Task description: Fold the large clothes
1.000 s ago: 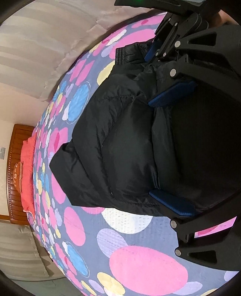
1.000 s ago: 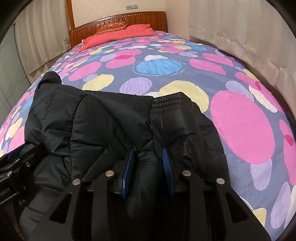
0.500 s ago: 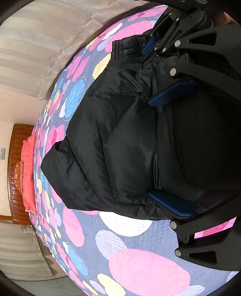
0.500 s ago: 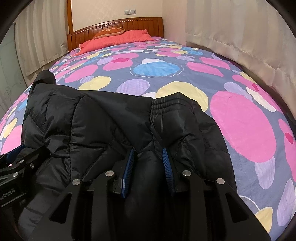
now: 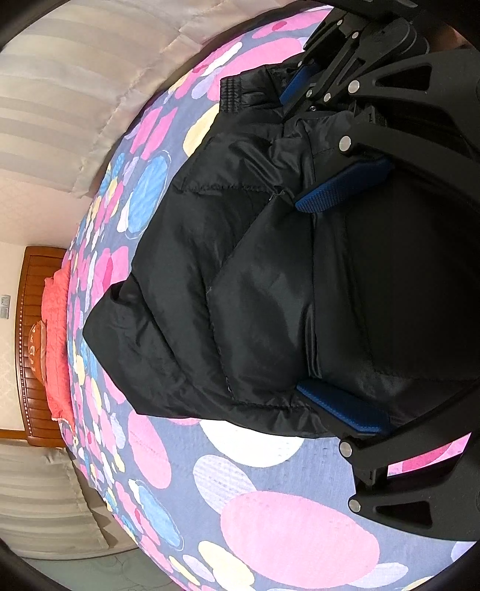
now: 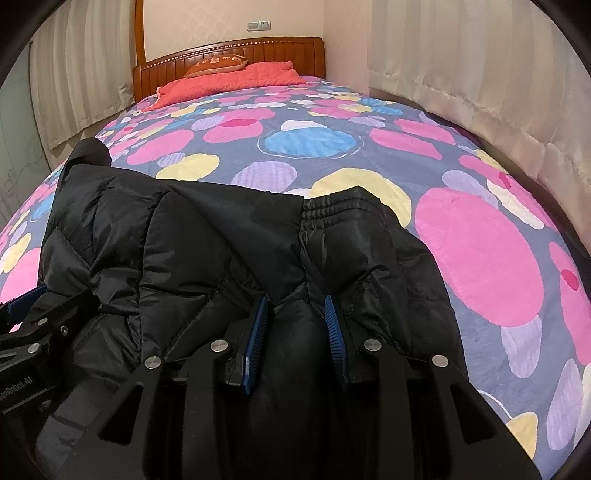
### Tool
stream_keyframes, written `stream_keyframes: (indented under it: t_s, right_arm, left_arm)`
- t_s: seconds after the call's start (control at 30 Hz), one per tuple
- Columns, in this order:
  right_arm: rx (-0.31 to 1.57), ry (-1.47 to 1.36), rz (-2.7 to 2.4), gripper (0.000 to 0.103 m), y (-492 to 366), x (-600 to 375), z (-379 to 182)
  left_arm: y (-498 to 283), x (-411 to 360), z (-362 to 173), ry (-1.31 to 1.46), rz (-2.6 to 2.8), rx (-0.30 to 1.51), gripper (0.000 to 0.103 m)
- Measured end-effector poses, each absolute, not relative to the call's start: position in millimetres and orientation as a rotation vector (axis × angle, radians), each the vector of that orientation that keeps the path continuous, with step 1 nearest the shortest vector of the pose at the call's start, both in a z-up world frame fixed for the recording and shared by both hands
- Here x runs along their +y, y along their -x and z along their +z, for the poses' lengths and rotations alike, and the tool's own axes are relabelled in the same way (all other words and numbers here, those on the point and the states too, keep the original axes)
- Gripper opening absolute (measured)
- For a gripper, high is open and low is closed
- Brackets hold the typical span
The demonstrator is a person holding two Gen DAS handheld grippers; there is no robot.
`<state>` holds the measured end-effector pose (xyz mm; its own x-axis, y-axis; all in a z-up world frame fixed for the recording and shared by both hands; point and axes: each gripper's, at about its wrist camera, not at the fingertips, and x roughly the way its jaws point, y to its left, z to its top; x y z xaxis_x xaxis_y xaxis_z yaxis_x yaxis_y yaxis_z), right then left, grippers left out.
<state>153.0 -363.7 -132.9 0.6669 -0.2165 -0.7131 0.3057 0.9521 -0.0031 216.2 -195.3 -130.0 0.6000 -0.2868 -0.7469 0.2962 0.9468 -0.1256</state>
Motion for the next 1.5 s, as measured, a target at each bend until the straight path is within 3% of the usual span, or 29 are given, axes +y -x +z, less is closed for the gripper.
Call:
stream_keyframes:
  t_s: [0.3, 0.4, 0.9, 1.03, 1.13, 1.3, 1.5]
  right_arm:
    - [0.816, -0.136, -0.279, 0.034, -153, -365, -120]
    - [0.803, -0.140, -0.275, 0.040, -147, -366, -109]
    - [0.660, -0.305, -0.271, 0.048, -93, -396, -50]
    - [0.643, -0.423, -0.246, 0.063, -86, -416, -56]
    - [0.631, -0.565, -0.212, 0.068, -84, -435, -69]
    - [0.676, -0.763, -0.154, 0.070, -94, -467, -103]
    - [0.725, -0.965, -0.114, 0.070, -105, -491, -148]
  left_arm:
    - [-216, -191, -115, -0.008, -0.326, 0.902, 0.091]
    - [-214, -184, -108, 0.030, -0.323, 0.916, 0.091]
    - [-189, -84, -72, 0.478, -0.196, 0.862, 0.091]
    - [-186, -58, -85, 0.636, -0.183, 0.867, 0.091]
    - [-188, -38, -106, 0.816, -0.185, 0.913, 0.091]
    - [-195, -24, -150, 1.023, -0.257, 0.997, 0.091]
    - [-197, -30, -169, 1.016, -0.313, 1.009, 0.091]
